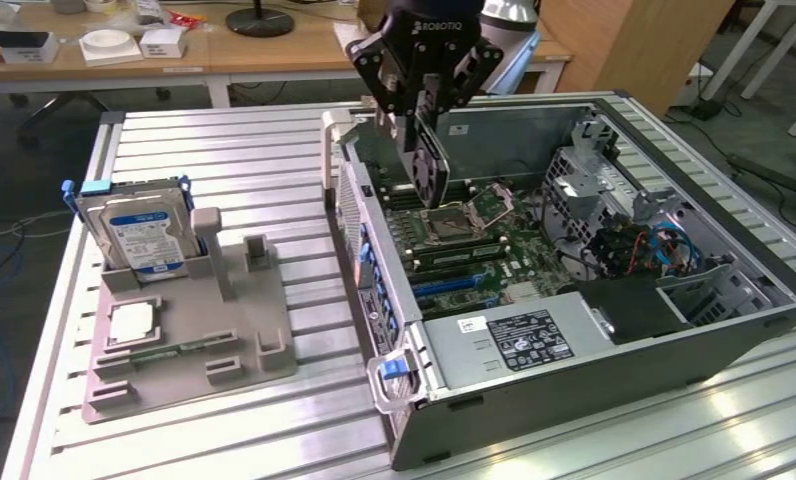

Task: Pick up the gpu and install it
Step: 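Pick up the gpu and move the gpu toward the slot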

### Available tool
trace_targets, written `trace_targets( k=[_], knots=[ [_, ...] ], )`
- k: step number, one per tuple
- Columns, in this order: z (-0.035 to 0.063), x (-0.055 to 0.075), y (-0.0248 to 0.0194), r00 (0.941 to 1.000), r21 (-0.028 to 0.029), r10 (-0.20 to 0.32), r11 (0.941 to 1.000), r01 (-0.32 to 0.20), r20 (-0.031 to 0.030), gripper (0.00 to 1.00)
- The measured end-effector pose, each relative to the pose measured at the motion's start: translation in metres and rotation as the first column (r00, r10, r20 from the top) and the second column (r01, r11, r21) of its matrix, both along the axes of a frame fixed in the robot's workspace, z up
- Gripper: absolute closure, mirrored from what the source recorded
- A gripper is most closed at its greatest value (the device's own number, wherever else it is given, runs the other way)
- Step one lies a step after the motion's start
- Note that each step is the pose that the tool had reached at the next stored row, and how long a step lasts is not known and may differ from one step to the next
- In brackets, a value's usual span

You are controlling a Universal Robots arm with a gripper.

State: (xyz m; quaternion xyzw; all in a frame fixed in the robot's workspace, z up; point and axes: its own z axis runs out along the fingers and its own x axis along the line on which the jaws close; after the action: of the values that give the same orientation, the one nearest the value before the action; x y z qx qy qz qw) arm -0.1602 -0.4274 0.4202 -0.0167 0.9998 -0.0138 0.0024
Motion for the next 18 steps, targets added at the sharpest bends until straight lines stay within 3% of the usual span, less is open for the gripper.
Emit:
trace_targets(
  k=[18],
  knots=[
    [0.0000, 0.0064, 0.0000, 0.9997, 0.0000, -0.026, 0.9997, 0.026, 0.0000, 0.74]
  ],
)
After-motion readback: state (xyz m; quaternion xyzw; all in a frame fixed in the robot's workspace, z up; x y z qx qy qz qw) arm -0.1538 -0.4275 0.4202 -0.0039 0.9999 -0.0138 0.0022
